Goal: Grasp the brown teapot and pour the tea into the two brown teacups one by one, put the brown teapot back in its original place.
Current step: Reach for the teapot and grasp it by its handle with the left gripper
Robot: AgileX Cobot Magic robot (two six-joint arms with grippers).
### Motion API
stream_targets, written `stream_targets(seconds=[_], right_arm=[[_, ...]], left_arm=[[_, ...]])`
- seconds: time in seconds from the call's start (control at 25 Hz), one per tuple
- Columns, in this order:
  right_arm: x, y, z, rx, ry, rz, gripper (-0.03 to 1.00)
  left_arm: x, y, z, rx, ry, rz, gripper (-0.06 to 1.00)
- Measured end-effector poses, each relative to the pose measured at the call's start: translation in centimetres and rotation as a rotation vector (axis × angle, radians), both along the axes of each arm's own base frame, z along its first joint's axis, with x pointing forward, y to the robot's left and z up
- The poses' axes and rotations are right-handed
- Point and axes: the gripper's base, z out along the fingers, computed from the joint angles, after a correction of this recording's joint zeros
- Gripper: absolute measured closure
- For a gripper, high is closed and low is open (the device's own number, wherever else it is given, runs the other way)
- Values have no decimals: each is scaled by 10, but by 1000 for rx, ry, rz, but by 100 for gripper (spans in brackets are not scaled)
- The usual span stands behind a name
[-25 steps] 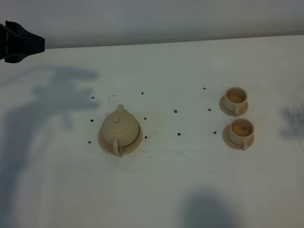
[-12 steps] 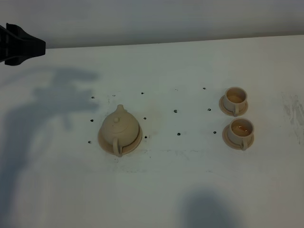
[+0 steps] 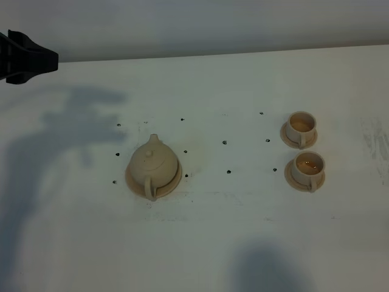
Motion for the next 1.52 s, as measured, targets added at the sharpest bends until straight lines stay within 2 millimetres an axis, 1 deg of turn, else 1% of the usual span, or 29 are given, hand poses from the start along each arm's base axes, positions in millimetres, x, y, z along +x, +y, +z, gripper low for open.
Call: stream_targets(seconds=[0.08,0.16,0.32,0.52,0.64,0.8,1.0,1.36,1.52], right_arm=[[-2,0,-10,4,3,2,47],[-4,1,-15,7,-10,3,47],[-9,1,-17,2,-63,10,47],[-8,-1,-17,-3,-63,-7,48],[-8,-5,-18,16,-55,-69,51],[-7,-10,-18,69,-44,-164,56],[-7,-12,-18,70,-45,-195,61],[-7,-13,-18,59,-50,-210,69],[-6,-12,-18,58,-53,-295,72]], left_arm=[[0,0,0,1,0,0,52],[0,0,0,1,0,0,52],[0,0,0,2,0,0,52],[1,0,0,2,-4,4,52],[7,0,-7,-1,17,8,52],[19,0,-21,1,63,11,53],[33,1,-36,3,87,27,53],[46,3,-45,8,64,60,53],[50,3,-51,10,77,62,53]])
